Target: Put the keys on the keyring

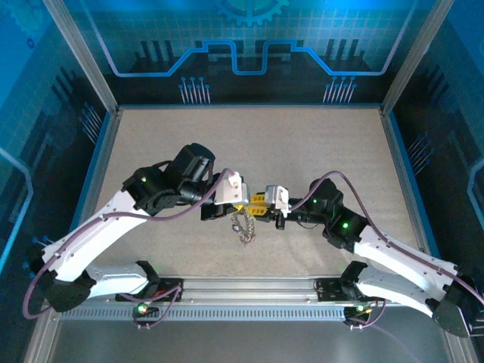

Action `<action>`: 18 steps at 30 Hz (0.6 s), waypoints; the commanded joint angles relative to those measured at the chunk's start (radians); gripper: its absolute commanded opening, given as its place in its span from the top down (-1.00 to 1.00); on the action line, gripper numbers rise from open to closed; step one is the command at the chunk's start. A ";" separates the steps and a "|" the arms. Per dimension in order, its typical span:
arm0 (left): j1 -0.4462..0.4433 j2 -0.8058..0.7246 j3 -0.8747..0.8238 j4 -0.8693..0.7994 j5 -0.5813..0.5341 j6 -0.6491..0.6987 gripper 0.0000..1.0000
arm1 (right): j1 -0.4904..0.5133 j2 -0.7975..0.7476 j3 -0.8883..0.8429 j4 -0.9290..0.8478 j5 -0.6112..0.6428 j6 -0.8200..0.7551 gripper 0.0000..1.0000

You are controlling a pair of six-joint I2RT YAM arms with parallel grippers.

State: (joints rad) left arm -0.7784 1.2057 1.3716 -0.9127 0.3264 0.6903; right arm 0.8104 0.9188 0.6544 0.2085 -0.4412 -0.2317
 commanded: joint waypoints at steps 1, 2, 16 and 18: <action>0.017 0.039 0.096 -0.091 0.120 0.023 1.00 | -0.011 0.009 0.050 -0.090 -0.005 -0.049 0.62; 0.025 0.048 0.108 -0.100 0.148 0.016 1.00 | -0.014 0.012 0.054 -0.094 -0.013 -0.050 0.61; 0.042 0.221 0.277 -0.368 0.259 0.060 1.00 | -0.038 0.041 0.163 -0.282 -0.157 -0.146 0.85; 0.043 0.234 0.291 -0.388 0.266 0.070 1.00 | -0.038 0.046 0.156 -0.266 -0.161 -0.128 1.00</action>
State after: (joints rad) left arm -0.7349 1.4197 1.6207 -1.2236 0.5156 0.7353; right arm 0.7799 0.9565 0.7773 -0.0467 -0.5632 -0.3477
